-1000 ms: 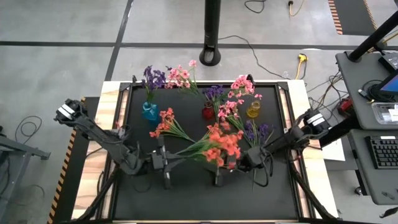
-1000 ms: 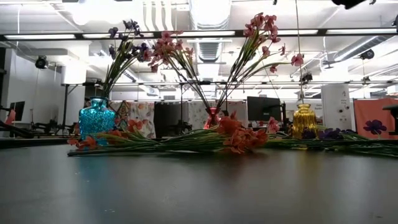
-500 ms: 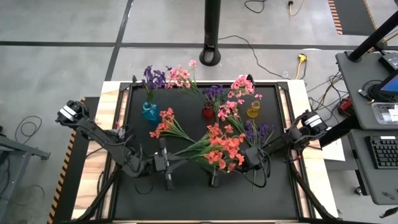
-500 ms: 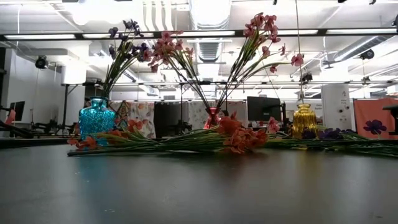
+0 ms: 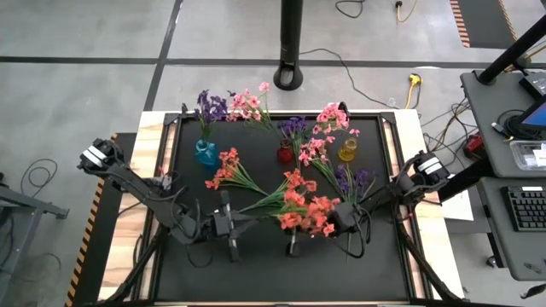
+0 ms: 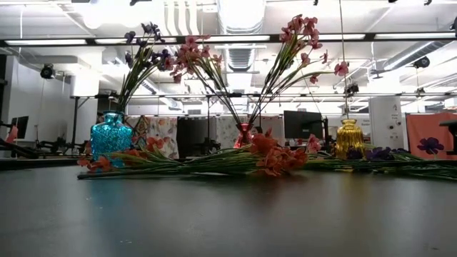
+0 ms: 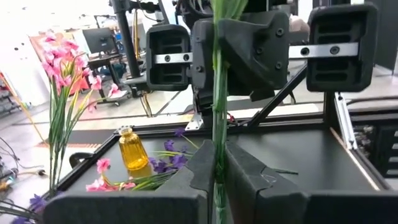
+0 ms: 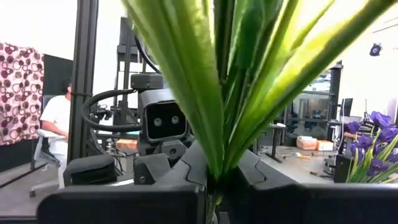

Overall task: Sort flowers into vase by color
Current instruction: Put the bottom left orange flower into the yellow vase

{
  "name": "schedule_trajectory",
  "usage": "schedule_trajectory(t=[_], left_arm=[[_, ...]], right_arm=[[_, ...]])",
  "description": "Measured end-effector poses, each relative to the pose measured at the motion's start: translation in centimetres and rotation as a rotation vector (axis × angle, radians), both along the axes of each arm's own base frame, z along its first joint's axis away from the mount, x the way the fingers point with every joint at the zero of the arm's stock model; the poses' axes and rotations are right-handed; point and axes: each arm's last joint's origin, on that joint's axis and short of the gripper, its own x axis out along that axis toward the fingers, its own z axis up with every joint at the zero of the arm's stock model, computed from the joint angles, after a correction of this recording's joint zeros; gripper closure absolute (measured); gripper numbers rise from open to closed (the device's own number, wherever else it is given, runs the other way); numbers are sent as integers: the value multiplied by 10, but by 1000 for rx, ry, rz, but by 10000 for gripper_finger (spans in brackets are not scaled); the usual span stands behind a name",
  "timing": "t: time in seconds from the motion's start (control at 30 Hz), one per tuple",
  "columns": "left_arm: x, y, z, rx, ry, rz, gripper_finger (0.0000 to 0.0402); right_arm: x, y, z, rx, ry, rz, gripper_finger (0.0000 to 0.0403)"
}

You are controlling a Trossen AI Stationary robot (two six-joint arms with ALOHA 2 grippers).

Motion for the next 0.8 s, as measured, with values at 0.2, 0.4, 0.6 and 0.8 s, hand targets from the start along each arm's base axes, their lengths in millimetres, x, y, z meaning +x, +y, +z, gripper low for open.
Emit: schedule_trajectory(t=[0.2,0.4,0.6,0.8], left_arm=[[-5,4,5,-65,8,-3,344],[-17,12,2,-62,122,10,263],[-27,20,0,8,220,19,222],[-34,26,-4,59,303,33,219]], right_arm=[[-2,-1,3,-19,75,-1,382],[-15,-14,16,49,306,-16,381],[-51,-41,34,178,560,-90,381],[-92,-60,46,325,703,-163,381]])
